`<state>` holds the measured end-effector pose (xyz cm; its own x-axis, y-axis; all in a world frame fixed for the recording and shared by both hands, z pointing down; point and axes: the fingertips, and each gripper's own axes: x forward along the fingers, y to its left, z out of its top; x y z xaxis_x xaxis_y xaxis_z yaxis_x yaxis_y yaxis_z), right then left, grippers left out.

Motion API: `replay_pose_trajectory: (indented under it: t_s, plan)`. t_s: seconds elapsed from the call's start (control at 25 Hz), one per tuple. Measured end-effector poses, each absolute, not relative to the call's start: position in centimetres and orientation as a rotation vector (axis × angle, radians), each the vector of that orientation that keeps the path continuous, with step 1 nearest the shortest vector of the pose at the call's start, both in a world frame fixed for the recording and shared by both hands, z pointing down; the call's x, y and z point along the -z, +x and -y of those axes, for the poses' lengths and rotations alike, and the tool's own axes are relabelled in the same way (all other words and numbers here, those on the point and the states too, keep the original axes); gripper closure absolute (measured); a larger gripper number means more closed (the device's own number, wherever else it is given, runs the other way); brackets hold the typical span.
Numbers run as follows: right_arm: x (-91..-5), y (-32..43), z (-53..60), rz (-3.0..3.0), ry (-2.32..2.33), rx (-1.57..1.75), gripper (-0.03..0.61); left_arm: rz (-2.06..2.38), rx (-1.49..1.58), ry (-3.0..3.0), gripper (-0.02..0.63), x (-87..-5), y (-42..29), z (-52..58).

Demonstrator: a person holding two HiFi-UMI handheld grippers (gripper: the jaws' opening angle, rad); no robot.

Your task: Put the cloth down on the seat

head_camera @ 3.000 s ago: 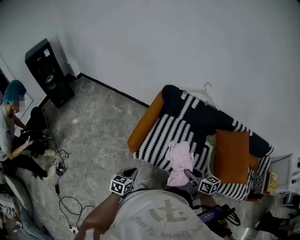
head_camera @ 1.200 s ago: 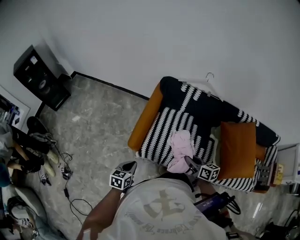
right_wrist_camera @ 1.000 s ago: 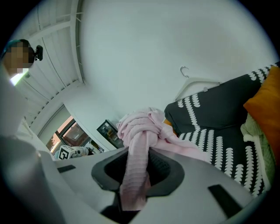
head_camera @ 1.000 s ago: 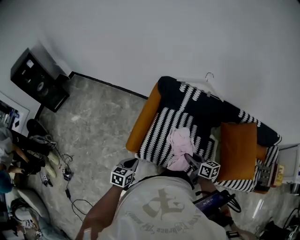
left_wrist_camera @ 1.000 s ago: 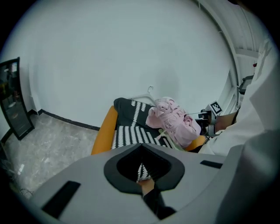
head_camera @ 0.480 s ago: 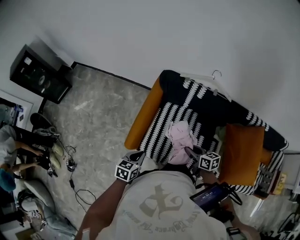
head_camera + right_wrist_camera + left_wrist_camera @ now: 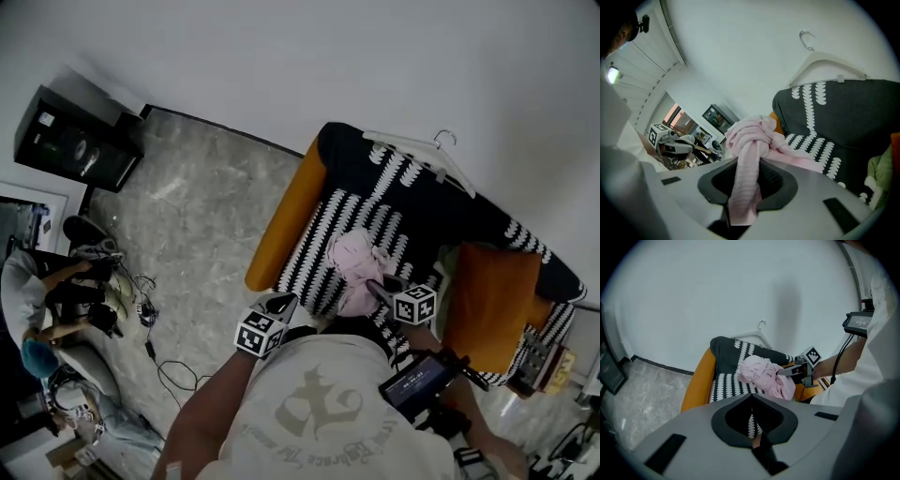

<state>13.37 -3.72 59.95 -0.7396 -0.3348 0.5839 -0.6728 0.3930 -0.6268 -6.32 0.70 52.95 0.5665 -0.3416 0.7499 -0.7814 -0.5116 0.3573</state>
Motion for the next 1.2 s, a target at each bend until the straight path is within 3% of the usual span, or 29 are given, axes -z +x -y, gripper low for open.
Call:
replay_pose_trajectory:
  t_s: [1.2]
  plan:
    - [-75.1, 15.9, 12.6, 2.101, 0.700, -1.128, 0.468, 0.801, -0.820, 1.944, 0.601, -60.1, -1.2, 2.7]
